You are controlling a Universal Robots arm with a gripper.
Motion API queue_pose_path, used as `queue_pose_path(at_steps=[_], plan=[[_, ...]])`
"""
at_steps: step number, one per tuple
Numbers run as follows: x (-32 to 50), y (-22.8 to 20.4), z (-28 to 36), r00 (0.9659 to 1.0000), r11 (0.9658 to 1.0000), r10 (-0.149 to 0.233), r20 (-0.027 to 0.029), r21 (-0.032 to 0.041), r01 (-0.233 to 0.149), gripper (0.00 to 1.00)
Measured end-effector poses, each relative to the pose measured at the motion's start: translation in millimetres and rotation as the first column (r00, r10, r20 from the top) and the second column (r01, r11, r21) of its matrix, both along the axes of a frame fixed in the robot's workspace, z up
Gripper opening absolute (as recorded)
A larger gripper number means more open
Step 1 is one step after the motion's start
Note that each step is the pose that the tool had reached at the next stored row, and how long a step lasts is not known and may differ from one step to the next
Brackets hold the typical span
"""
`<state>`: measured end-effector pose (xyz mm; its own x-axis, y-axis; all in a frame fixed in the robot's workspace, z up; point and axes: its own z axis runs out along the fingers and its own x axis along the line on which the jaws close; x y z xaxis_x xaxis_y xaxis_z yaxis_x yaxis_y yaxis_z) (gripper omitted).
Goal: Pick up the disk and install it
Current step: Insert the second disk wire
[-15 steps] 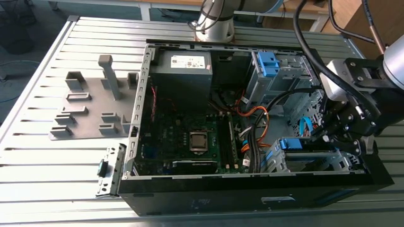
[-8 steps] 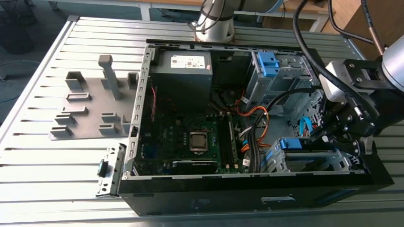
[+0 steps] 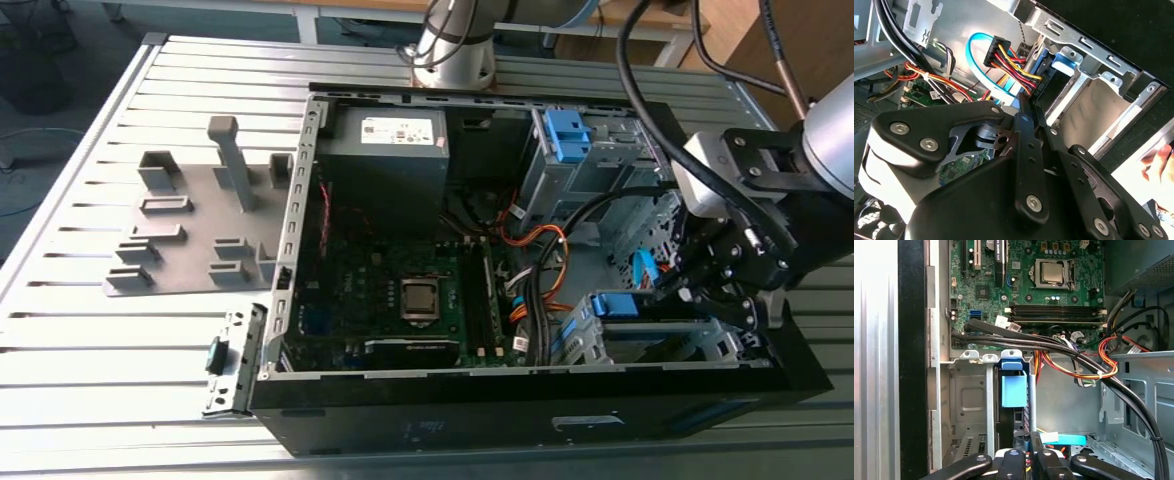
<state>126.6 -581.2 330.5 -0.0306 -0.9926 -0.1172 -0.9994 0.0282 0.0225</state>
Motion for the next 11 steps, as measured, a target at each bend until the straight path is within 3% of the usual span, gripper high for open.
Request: queue_pose_path(at_steps=[6, 10, 11], plan=[[0.0, 0.0, 0.5, 1.0000, 1.0000, 0.000, 0.0001, 0.0004, 0.000, 0.16], [0.0, -0.1, 3.7, 1.0000, 1.0000, 0.000, 0.0002, 0.0040, 0.000, 0.16], [-0.1, -0.2, 4.2, 1.0000, 1.0000, 0.000, 0.0001, 0.0078, 0.000, 0.16]])
